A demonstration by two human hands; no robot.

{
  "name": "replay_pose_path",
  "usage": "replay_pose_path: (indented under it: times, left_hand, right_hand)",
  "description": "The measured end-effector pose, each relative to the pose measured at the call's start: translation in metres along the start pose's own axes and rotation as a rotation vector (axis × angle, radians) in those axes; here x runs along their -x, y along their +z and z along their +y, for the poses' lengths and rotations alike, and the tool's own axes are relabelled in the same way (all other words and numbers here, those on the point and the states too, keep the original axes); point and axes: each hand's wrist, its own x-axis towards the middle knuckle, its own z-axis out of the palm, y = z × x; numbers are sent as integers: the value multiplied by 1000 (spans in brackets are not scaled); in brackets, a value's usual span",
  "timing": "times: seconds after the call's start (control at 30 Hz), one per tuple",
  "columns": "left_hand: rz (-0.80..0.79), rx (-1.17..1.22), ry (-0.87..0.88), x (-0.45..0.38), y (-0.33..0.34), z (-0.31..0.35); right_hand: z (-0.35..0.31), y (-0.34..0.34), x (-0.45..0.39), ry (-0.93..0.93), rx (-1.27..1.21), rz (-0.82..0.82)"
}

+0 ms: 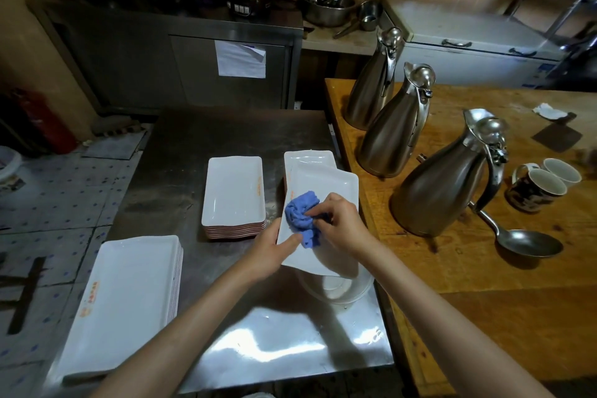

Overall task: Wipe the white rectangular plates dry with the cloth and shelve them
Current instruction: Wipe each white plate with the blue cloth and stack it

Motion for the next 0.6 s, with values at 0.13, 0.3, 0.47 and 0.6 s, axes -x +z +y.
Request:
replay_pose_path:
  times: [0.13, 0.3, 0.47, 0.6]
  left_hand:
    - [19, 14, -50, 0, -2, -3]
    - [50, 58, -52, 0, 0, -9]
    - [78, 66, -95, -1, 3, -12]
    - [112, 68, -109, -4, 2, -16]
  right_hand:
    - [0, 0, 7, -21, 25, -110]
    - [-5, 0, 14, -44, 93, -206]
    - [-3, 1, 22, -107, 181, -224]
    - [-2, 2, 29, -166, 251, -213]
